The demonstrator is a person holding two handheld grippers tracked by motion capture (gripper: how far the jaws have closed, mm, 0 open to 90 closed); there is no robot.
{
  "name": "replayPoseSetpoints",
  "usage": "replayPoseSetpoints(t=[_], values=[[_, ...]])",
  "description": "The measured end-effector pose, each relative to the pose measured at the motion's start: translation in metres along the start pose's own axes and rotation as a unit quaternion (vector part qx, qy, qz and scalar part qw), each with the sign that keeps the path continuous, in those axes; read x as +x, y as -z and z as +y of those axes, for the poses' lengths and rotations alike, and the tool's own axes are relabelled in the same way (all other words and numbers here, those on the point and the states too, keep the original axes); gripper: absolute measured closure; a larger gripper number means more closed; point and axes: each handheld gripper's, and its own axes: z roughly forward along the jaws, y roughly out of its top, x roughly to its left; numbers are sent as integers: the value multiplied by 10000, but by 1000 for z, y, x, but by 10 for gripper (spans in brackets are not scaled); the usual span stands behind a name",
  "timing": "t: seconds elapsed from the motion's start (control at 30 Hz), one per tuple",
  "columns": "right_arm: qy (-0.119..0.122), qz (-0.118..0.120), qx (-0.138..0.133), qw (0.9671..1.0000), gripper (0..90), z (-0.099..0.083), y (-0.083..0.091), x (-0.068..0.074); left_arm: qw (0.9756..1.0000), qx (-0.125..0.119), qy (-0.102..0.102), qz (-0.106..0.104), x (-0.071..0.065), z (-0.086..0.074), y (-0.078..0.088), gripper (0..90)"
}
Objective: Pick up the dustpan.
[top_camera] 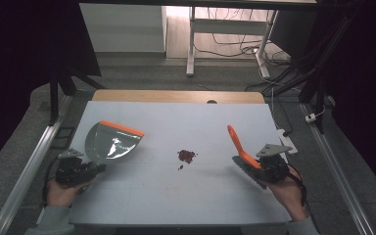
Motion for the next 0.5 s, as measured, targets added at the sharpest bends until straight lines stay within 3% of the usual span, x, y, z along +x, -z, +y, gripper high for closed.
replayPoseSetpoints(t=[0.5], values=[[0, -51, -3, 10000, 708, -1, 0, -1, 9995, -104, -250, -162, -18, 9, 6, 619]])
